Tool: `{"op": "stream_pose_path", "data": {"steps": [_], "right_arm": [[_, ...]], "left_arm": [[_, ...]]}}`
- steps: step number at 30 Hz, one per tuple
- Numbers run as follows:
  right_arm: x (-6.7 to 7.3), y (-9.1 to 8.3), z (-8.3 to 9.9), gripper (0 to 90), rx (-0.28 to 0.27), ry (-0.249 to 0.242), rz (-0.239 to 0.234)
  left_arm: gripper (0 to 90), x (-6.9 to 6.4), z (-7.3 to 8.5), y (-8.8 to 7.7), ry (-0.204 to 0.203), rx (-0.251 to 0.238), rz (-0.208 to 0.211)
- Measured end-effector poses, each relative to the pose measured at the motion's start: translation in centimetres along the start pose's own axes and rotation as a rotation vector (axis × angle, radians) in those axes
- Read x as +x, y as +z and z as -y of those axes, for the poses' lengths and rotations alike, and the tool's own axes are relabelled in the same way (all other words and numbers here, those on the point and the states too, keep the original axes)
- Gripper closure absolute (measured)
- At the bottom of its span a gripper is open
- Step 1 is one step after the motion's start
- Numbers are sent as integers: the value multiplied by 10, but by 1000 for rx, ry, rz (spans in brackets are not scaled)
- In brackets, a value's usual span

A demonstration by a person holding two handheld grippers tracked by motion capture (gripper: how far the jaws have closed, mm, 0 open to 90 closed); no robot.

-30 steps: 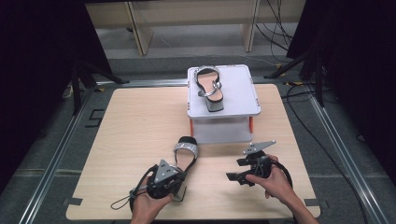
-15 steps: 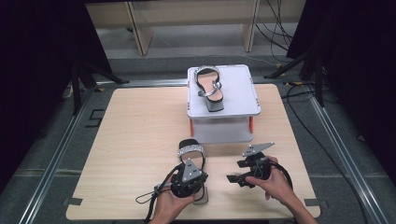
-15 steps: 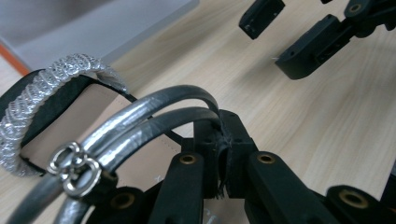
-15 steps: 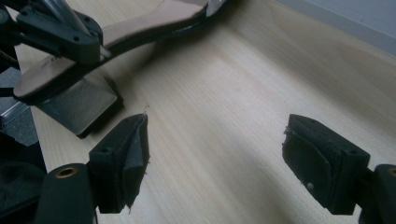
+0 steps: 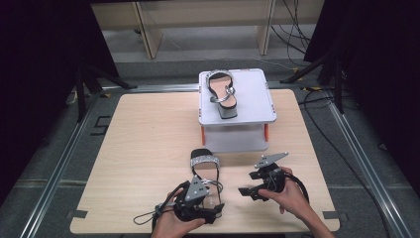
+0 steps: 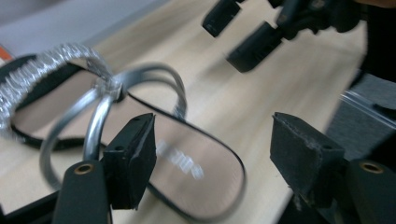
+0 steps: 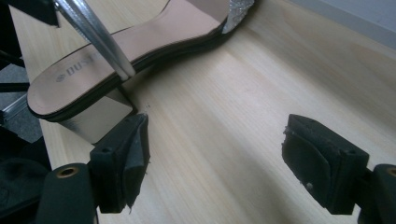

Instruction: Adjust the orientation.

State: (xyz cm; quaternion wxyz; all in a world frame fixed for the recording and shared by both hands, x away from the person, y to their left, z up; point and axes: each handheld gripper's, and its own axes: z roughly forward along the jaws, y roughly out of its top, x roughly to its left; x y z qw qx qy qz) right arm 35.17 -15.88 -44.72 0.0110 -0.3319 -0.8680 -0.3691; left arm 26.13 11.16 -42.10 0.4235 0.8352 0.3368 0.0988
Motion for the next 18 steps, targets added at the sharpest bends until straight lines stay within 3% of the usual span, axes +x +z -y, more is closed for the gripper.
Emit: {"op": "stream_pose_path", "data": {"steps": [1, 2, 3, 4, 5, 6, 8, 10, 11, 13, 16, 18], "right_arm": [[0, 1, -1, 239, -11, -40, 1], [4, 2, -1, 245, -10, -23, -14], [5, 2, -2, 250, -23, -36, -13], [12, 2, -4, 281, -26, -27, -52], [12, 2, -4, 281, -26, -27, -52], [13, 3, -6, 308, -46, -60, -59], [21, 3, -9, 341, -59, -78, -69], [32, 5, -14, 407, -68, -112, -90], [36, 7, -16, 430, -72, -122, -88], [39, 10, -18, 468, -75, -132, -94], [46, 19, -24, 507, -57, -137, -100], [50, 26, -27, 541, -38, -128, -80]], "left_arm": [[311, 2, 4, -5, 2, -3, -5], [309, 5, 7, -9, -9, 1, 2], [307, 8, 11, -13, -23, -6, -3], [310, 9, 16, -16, -61, -33, 1], [310, 13, 19, -19, -60, -26, -7], [308, 19, 26, -24, -63, -16, -15], [306, 22, 35, -30, -118, -43, -22], [306, 27, 43, -36, -128, -40, -26], [305, 27, 47, -38, -143, -54, -16], [305, 33, 55, -44, -144, -40, -39], [304, 41, 67, -46, -187, -50, -60], [301, 46, 74, -47, -216, -48, -74]]}}
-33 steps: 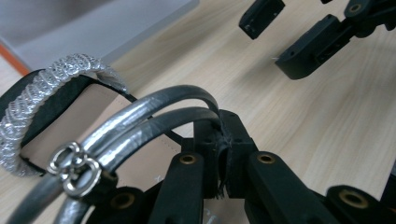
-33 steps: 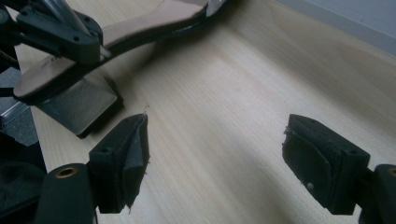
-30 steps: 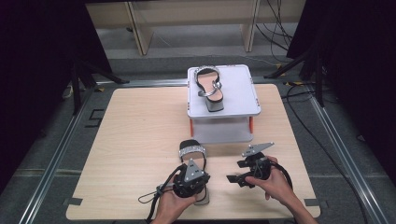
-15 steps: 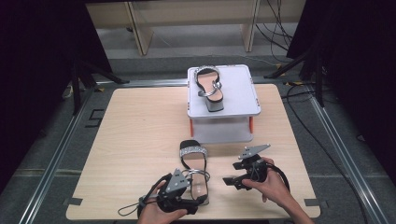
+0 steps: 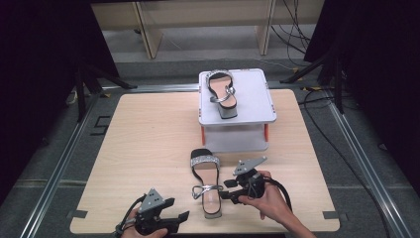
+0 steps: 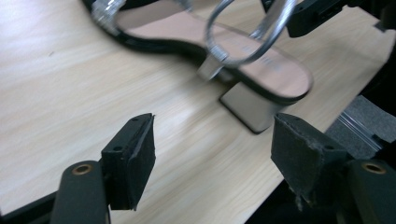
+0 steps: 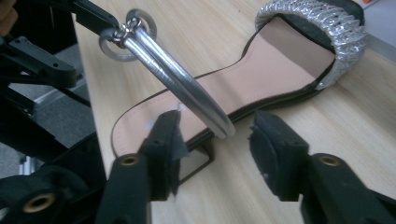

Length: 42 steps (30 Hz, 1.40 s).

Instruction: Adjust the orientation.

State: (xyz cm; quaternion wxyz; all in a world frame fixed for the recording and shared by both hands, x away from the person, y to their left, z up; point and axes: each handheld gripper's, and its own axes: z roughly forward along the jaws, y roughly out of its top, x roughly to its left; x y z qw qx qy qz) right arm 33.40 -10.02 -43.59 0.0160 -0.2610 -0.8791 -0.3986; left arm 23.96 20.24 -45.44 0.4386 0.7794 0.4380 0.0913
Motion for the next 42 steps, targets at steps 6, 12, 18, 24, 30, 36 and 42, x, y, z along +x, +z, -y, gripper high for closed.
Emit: {"op": "stream_pose_path", "data": {"steps": [6, 12, 18, 24, 30, 36, 42], "right_arm": [[-5, 14, -3, 784, 18, -35, 13], [-9, 4, -2, 820, 37, -79, 18], [-33, -20, 3, 822, 77, -95, 45], [-60, -35, 6, 824, 85, -62, 72], [-83, -42, 6, 798, 92, -33, 121], [-77, -64, 6, 527, 121, 70, 186], [-52, -103, -22, 368, 9, 58, 258]], "left_arm": [[298, 16, 10, -4, -39, -2, -49], [299, 21, 14, -7, -38, -17, -66], [298, 23, 18, -8, -45, -6, -71], [297, 23, 18, -7, -37, -3, -72], [298, 24, 19, -7, -24, 6, -81], [292, 26, 19, -8, -30, 2, -94], [273, 28, 19, -10, -29, 1, -109]]}}
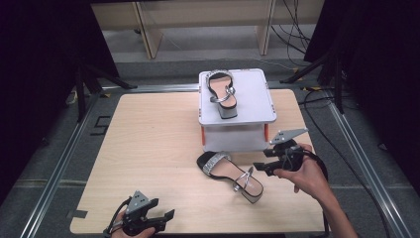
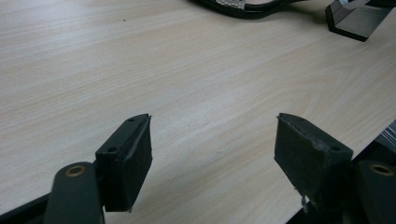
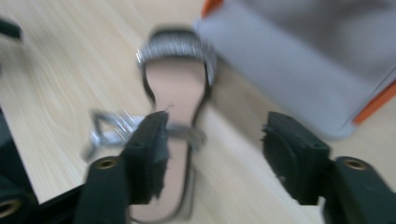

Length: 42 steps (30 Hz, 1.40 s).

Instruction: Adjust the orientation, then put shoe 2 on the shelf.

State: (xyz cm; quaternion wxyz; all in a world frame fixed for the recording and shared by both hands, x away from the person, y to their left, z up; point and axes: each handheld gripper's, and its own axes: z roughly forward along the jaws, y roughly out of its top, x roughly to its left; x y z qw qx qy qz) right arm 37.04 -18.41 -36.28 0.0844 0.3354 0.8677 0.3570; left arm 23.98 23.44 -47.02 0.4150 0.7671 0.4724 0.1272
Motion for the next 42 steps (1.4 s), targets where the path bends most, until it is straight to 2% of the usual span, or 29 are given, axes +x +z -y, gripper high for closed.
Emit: {"op": "stream_pose_path", "data": {"steps": [2, 3, 4, 5, 7, 8, 9, 10, 11, 12, 14, 15, 16, 17, 18, 20, 22, 24, 25, 27, 29, 31, 34, 35, 37, 38, 41, 42], "right_arm": [[8, -1, -13, 349, -20, -22, -9], [12, 3, -20, 338, -17, -32, -18], [15, 6, -25, 336, -20, -44, -17], [20, 15, -32, 336, -14, -39, -20], [24, 31, -41, 322, 26, -74, -18], [29, 49, -47, 320, 63, -63, -26], [29, 49, -47, 320, 63, -63, -26], [34, 63, -52, 320, 110, -37, -38], [34, 63, -52, 320, 110, -37, -38], [34, 69, -51, 321, 112, -68, -22], [37, 83, -54, 320, 150, -72, -10], [38, 86, -54, 320, 167, -47, -5], [39, 90, -53, 320, 179, -45, -6], [38, 96, -53, 320, 189, -73, -5], [39, 99, -52, 320, 210, -55, 7], [41, 109, -48, 318, 246, -69, 18], [41, 112, -47, 318, 253, -76, 16], [42, 116, -43, 317, 285, -64, 22], [42, 118, -41, 316, 294, -76, 35], [44, 121, -38, 313, 332, -54, 45], [43, 124, -33, 312, 339, -86, 41], [44, 125, -26, 305, 369, -62, 49], [43, 124, -19, 294, 385, -31, 63], [39, 123, -16, 286, 376, -69, 60], [37, 123, -12, 277, 378, -58, 59], [35, 123, -9, 272, 390, -74, 64], [34, 123, -4, 262, 400, -57, 62], [32, 124, -3, 263, 382, -69, 37]], "left_arm": [[271, 1, 0, 0, -7, -3, 0], [267, 2, 0, 0, 2, 8, -12], [263, 1, 1, 0, -16, -9, -5], [255, 2, 0, 0, -15, -5, -10], [230, 3, 1, -1, -20, -3, -17], [208, 4, 0, -2, -17, 9, -32], [208, 3, 0, -2, -33, -2, -26], [203, 5, 0, -2, -18, -1, -31], [203, 5, 0, -2, -25, -9, -29], [203, 5, 0, -3, -21, 1, -32], [201, 5, 0, -3, -31, -11, -28], [200, 4, 0, -3, -29, -3, -33], [199, 5, 0, -3, -30, -10, -27], [199, 4, -1, -3, -32, -6, -29], [199, 4, -1, -3, -30, -9, -29], [198, 4, -1, -3, -32, 1, -36], [198, 4, 0, -2, -28, -7, -30], [198, 4, 0, -2, -16, 7, -37], [198, 3, 0, -2, -29, -7, -29], [198, 3, 0, -2, -27, -6, -30], [197, 3, 0, -3, -26, 0, -35], [195, 4, 0, -3, -22, -1, -36], [195, 3, 0, -3, -24, -6, -35], [195, 3, 0, -3, -23, -5, -35], [195, 2, 0, -3, -30, 2, -39], [195, 2, 0, -3, -27, 0, -37], [195, 3, 0, -3, -19, -5, -33], [195, 3, 0, -3, -23, -3, -36]]}}
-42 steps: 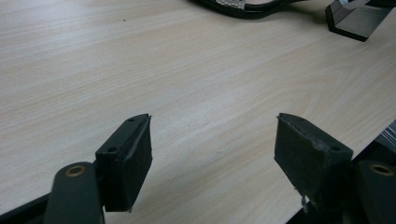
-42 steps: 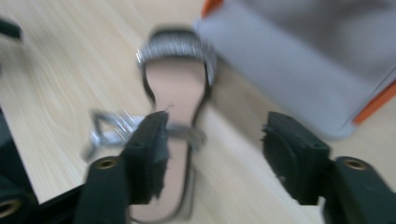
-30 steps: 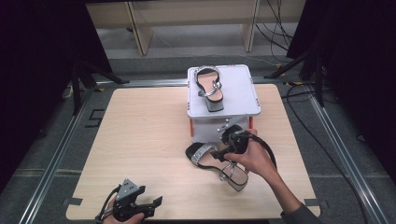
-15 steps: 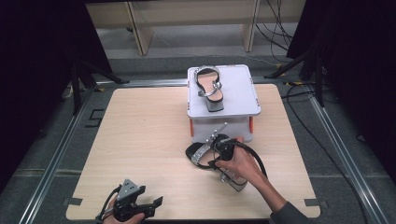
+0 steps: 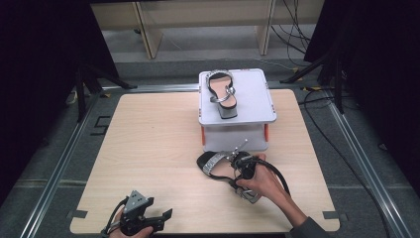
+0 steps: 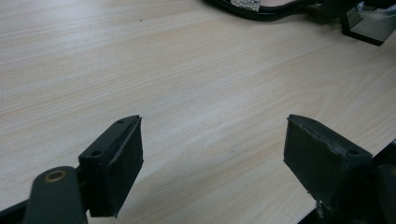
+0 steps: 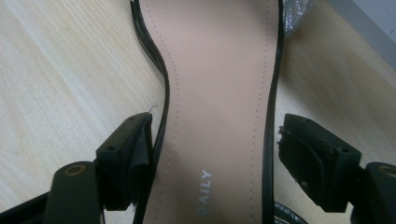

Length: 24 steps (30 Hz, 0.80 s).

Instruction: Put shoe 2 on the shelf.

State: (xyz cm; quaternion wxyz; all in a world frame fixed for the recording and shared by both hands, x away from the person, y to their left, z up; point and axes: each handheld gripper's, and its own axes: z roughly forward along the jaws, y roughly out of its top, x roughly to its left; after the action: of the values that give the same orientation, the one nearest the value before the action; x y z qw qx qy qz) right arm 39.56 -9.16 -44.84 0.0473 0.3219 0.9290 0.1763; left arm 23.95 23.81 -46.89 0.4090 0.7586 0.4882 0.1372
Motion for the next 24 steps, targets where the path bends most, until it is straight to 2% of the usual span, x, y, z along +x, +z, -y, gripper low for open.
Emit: {"op": "stream_pose_path", "data": {"steps": [1, 5, 6, 8, 9, 10, 11, 12, 13, 14, 15, 16, 17, 18, 20, 21, 24], "right_arm": [[1, 0, 0, 275, 5, 20, -5], [2, 0, 0, 322, 10, 19, -12], [-1, 0, 1, 340, 21, -19, -9], [-2, 0, 1, 356, 25, -8, -23], [-3, 0, 2, 360, 35, -33, -26], [-1, -1, 1, 364, 30, -6, -40], [-4, -2, 2, 371, 38, -36, -52], [-8, -3, 2, 378, 44, -95, -48], [-11, -3, 2, 382, 52, -133, -45], [-10, -4, 3, 384, 56, -103, -53], [-9, -4, 4, 386, 52, -76, -63], [-10, -4, 4, 387, 59, -65, -66], [-11, -4, 3, 386, 53, -87, -58], [-10, -4, 2, 381, 53, -86, -69], [-7, -2, 0, 369, 42, -92, -46], [-9, 0, -2, 368, 27, -128, -37], [-5, 3, -5, 366, 53, -102, -13]], "left_arm": [[195, 0, 0, 0, -2, 6, -6], [195, 0, 0, 1, -5, -1, 3], [195, 0, 0, 1, -4, 0, 4], [195, 0, 1, 1, -8, 0, 4], [195, 0, 1, 1, -6, 1, 3], [195, 1, 0, 0, -2, 10, 0], [195, 1, 0, 0, 3, 9, -1], [195, 0, 0, 0, -2, 4, -5], [195, 0, 0, 0, 2, 1, -2], [195, 0, 0, 0, 1, -7, 3], [195, 0, 0, 0, 10, 4, -5], [195, 0, 0, 0, 19, 8, -5], [195, -1, 1, 0, 5, 8, 0], [195, -1, 1, 1, 6, 6, 3], [195, -1, 1, 1, 7, -2, 3], [195, 0, 1, 0, 21, 9, -6], [195, 1, 2, -1, 23, 11, -11]]}}
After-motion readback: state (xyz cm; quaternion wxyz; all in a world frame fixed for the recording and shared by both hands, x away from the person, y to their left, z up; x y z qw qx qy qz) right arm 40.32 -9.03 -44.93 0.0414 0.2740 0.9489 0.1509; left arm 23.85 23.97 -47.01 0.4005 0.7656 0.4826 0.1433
